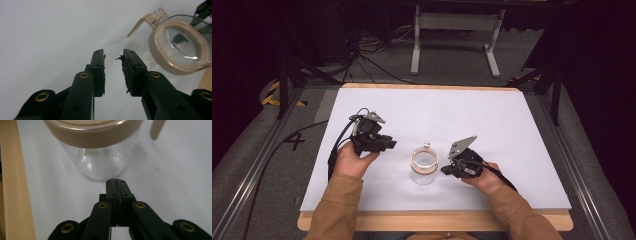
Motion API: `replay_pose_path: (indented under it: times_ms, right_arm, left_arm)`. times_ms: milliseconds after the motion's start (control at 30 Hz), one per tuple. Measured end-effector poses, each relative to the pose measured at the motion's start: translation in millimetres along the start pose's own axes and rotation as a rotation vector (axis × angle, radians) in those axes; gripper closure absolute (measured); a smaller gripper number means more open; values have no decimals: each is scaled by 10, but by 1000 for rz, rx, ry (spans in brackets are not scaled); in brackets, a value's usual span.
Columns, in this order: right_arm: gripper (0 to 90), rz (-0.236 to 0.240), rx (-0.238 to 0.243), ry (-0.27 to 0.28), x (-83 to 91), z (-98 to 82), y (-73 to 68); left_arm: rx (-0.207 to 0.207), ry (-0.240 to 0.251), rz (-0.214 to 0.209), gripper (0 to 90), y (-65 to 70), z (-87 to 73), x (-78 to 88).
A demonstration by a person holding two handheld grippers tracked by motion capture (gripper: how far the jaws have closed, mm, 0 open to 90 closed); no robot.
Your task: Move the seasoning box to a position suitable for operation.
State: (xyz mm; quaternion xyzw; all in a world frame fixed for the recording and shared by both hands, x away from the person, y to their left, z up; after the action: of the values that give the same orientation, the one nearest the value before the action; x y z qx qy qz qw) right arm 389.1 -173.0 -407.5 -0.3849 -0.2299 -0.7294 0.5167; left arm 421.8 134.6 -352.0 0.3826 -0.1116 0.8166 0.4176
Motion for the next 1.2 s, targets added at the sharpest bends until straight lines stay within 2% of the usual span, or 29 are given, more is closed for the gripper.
replay_pose_path:
  times_ms: [33,133,167,200,233,300,367,467,567,667,833,933,1033,1067,1200]
  right_arm:
    - [895,-8,-15,13,52,-24,30]
    - [896,-24,-59,53,200,-100,103]
    - [895,-30,-69,68,242,-126,120]
    - [896,-36,-81,79,278,-150,133]
    - [896,-40,-90,85,310,-173,144]
    - [895,-47,-104,98,359,-215,161]
    - [895,-50,-117,106,390,-252,169]
    - [895,-57,-123,108,413,-294,176]
    - [895,-60,-131,110,421,-324,178]
    - [895,-46,-143,118,426,-347,174]
    - [895,-38,-149,130,436,-363,167]
    - [895,-32,-156,130,426,-377,162]
    - [894,-23,-159,132,418,-375,145]
    - [894,-23,-154,132,416,-374,141]
    - [894,-15,-149,130,402,-369,116]
  left_arm:
    - [1,7,-7,717,16,23,-2]
    - [-34,18,-25,728,63,94,-11]
    - [-34,18,-25,761,63,94,-11]
    - [-38,26,-64,790,85,145,-23]
    - [-30,32,-84,809,88,171,-30]
    - [-7,46,-81,809,90,221,-50]
    - [-5,60,-88,817,86,258,-74]
    - [-23,76,-88,848,96,296,-118]
    - [-5,106,-122,878,90,334,-177]
    - [-6,101,-136,892,106,364,-254]
    - [-37,91,-129,892,158,398,-372]
    - [-35,108,-161,892,190,424,-435]
    - [-57,98,-177,893,235,449,-473]
    - [-74,94,-172,893,261,459,-497]
    - [-99,83,-174,893,315,478,-543]
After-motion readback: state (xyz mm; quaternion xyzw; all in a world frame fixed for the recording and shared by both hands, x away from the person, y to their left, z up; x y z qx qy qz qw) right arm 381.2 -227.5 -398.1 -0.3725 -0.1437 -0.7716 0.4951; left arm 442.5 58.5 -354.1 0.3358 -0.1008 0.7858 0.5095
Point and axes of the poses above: each handheld gripper's, and its own axes: x roughly backward along the jaws, z roughly out of its top, y roughly to its right, the point moved 1 cm from there along -x, roughly forward along the jaws, and after that the axes turned 3 degrees about z, right-handed, at the moved point
